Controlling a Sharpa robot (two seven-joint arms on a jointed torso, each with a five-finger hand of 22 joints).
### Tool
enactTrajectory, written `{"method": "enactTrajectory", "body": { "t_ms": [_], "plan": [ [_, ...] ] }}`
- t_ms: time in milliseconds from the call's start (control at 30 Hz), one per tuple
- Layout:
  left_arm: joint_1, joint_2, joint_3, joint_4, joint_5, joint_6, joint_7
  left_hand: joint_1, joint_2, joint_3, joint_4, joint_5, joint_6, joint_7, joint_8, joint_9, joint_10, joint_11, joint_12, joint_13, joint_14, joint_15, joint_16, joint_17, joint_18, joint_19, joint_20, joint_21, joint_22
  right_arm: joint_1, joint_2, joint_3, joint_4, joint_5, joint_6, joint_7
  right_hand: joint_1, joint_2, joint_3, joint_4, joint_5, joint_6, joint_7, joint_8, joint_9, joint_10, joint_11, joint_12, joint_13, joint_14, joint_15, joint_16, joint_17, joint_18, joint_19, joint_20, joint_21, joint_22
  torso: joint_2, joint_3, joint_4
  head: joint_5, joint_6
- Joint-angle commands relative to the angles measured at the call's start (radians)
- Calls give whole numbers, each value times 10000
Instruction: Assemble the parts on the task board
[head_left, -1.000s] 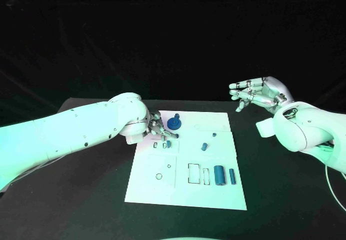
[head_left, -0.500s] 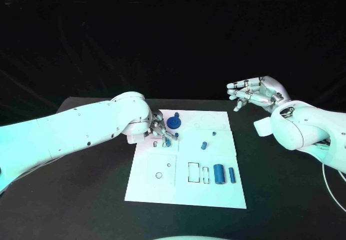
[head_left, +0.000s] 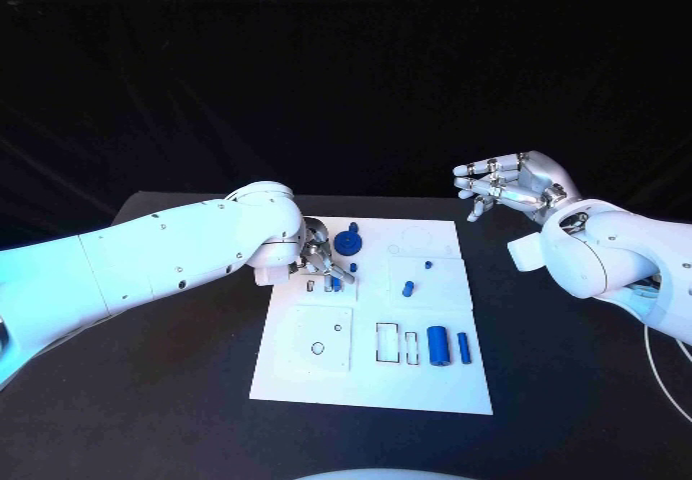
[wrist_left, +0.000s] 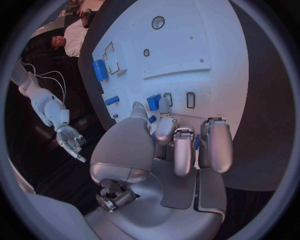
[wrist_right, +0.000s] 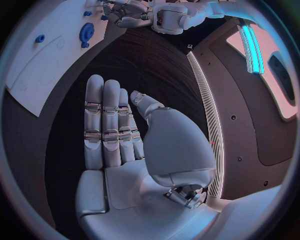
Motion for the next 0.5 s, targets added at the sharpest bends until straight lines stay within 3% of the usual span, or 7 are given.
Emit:
{"method": "enactTrajectory", "body": {
  "t_ms": [33, 333, 500],
  "plan": [
    [14, 42, 0, -17, -54, 291, -47, 88, 74, -19, -27, -32, -75, 0, 62, 45, -35, -74, -81, -23, 1053, -81, 24, 2634, -136, 132, -57, 1, -30, -7, 5, -4, 8, -133, 187, -84, -69, -3, -11, 60, 47, -85, 15, -23, -9, -70, 14, -76, 21, -69, -10, 31, 21, 11, -83, 24, 49, 18, -6, -2, 15, -15, -19],
    [13, 89, -3, -37, -55, 349, -55, 261, 207, 13, -49, -25, -155, 3, 146, 176, -45, -70, -100, -22, 1053, -77, 24, 2634, -138, 128, -51, 6, -12, -11, 7, -16, 28, -214, 239, -177, -82, -7, -15, 61, 52, -137, 36, -22, -10, -133, 38, -118, 65, -145, 13, 11, 73, 8, -159, 43, 60, 40, 6, 7, 0, 2, -69],
    [12, 103, -3, -44, -55, 342, -57, 618, 409, 191, -155, -20, -246, 2, 234, 324, -62, -71, -132, -32, 1053, -77, 24, 2634, -134, 114, -47, -5, -22, -17, 27, -21, 38, -173, 258, -237, -84, -9, -15, 60, 58, -165, 45, -24, -11, -156, 47, -134, 83, -170, 21, 5, 95, 8, -187, 50, 66, 50, 3, 12, 3, -8, -74]
  ]
}}
